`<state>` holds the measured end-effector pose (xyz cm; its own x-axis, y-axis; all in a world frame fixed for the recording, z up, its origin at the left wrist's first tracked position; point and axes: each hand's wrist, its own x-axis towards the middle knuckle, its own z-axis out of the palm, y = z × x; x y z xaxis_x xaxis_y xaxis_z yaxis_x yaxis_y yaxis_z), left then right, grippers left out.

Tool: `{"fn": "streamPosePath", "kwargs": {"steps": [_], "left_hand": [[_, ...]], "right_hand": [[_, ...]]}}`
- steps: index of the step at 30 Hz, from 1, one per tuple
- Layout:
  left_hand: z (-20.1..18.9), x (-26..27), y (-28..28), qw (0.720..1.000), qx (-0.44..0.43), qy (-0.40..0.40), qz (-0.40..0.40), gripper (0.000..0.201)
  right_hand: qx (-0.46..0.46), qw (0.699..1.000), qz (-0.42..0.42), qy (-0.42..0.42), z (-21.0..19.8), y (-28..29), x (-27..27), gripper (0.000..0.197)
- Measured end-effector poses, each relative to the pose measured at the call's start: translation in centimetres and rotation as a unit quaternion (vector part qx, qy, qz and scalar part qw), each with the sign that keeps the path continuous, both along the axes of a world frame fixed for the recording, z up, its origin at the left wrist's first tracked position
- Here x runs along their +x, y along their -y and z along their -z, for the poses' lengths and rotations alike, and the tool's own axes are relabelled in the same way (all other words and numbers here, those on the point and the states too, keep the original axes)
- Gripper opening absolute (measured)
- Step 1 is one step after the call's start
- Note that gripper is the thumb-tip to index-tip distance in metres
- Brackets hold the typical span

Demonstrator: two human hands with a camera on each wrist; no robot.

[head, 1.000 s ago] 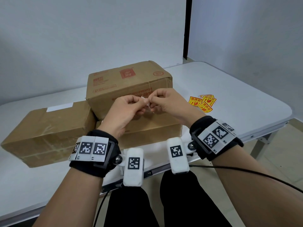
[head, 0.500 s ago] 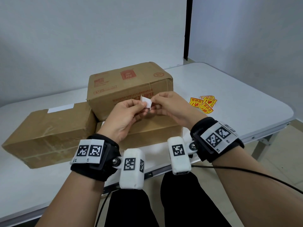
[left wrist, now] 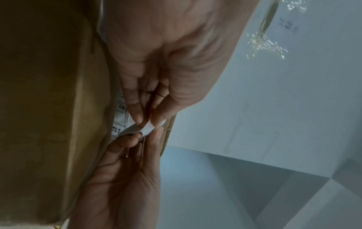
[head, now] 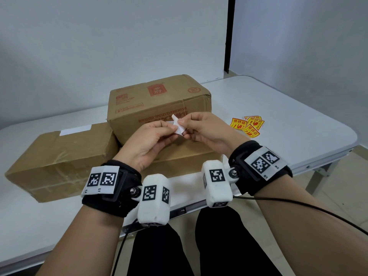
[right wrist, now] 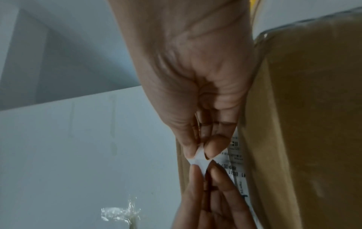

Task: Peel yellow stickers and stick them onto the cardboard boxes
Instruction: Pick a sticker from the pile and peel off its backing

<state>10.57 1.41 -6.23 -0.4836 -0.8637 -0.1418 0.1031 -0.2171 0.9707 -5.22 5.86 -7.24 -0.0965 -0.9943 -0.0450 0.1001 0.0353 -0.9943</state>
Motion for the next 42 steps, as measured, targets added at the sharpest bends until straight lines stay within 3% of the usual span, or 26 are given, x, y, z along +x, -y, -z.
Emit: {"fn": "streamPosePath", "kwargs": {"steps": [5, 7, 10, 15, 20, 26, 29, 35, 38, 42], "left_hand": [[0.0, -0.1, -0.2, 0.999, 0.024, -0.036, -0.020, 0.009], [0.0, -0.3, -0.3, 1.000, -0.004, -0.018, -0.024, 0.009], [-0.1, -0.6, -0.2, 0.995, -0.078, 0.055, -0.031, 0.024], [-0.1, -0.8, 0.2, 0.986, -0.122, 0.099, -0.054, 0.011], [0.2, -1.0, -0.1, 0.992, -0.093, 0.068, -0.059, 0.013], [0.0, -1.6, -0.5, 0.996, -0.045, -0.010, -0.080, 0.015], [0.1, -1.3, -0.1, 0.994, -0.085, 0.043, -0.060, 0.014], [-0.7, -0.7, 0.3, 0.974, -0.164, 0.156, 0.000, 0.010], [-1.0, -0.6, 0.4, 0.969, -0.163, 0.182, 0.019, 0.009], [-1.4, -0.4, 0.1, 0.988, -0.091, 0.124, 0.020, 0.011]], "right_hand": [[0.008, 0.997, 0.014, 0.069, 0.0, -0.1, 0.2, 0.012], [0.000, 0.998, 0.026, 0.049, 0.1, 0.0, 0.2, 0.010], [-0.009, 1.000, 0.024, -0.017, 0.1, 0.1, 0.1, 0.012], [-0.010, 0.998, 0.032, -0.052, 0.0, -0.1, 0.3, 0.010], [0.003, 0.999, 0.042, -0.012, 0.2, 0.1, 0.5, 0.010], [0.017, 0.993, 0.047, 0.112, -0.3, -0.1, 0.8, 0.011], [0.030, 0.993, 0.027, 0.111, -0.4, -0.3, 0.4, 0.016], [0.045, 0.999, 0.014, -0.008, -0.7, -0.1, 0.0, 0.042], [0.033, 0.998, 0.035, -0.039, -0.8, 0.0, 0.1, 0.026], [0.019, 0.999, 0.047, -0.019, -0.7, -0.1, 0.3, 0.009]]}}
